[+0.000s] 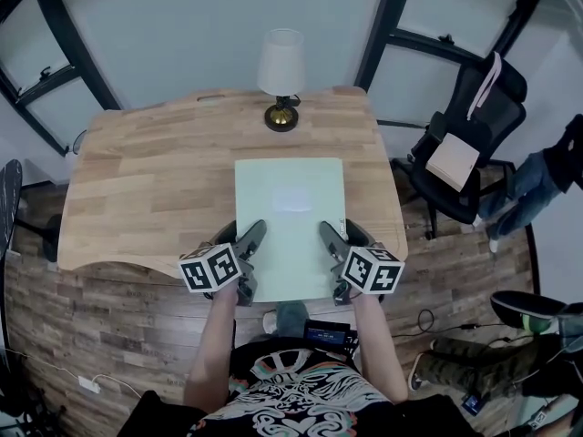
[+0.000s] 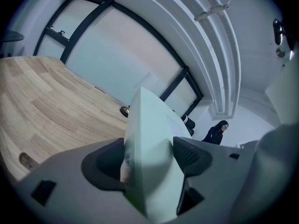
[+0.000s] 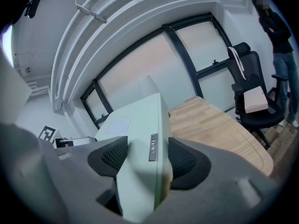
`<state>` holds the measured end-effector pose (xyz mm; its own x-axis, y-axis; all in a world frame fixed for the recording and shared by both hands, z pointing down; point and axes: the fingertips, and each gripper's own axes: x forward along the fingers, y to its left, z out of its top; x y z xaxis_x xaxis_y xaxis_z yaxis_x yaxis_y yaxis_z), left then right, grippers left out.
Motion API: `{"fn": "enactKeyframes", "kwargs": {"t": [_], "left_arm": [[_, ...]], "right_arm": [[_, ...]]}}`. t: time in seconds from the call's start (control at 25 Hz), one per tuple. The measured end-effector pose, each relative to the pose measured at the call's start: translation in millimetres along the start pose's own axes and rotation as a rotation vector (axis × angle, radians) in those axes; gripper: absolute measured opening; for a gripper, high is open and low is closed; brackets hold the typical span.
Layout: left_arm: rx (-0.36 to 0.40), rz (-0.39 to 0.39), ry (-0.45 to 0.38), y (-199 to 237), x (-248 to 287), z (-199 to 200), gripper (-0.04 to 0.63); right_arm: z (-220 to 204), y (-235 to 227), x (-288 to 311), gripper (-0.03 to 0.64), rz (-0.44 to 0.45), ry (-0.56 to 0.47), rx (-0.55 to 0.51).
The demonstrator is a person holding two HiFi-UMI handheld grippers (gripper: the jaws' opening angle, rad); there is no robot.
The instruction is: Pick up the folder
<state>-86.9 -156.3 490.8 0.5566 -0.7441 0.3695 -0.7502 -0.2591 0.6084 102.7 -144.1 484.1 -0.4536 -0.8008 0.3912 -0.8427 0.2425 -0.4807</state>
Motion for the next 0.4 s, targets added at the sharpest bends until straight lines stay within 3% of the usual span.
{"fn": "enactKeyframes", "kwargs": {"t": [0.4], "left_arm": [[-0.01, -0.004, 0.005, 7.8, 6.6, 1.8, 0.312]], "right_arm": [[-1.2, -2.2, 9.3, 0.267, -0.002, 0.005, 0.004]]}}
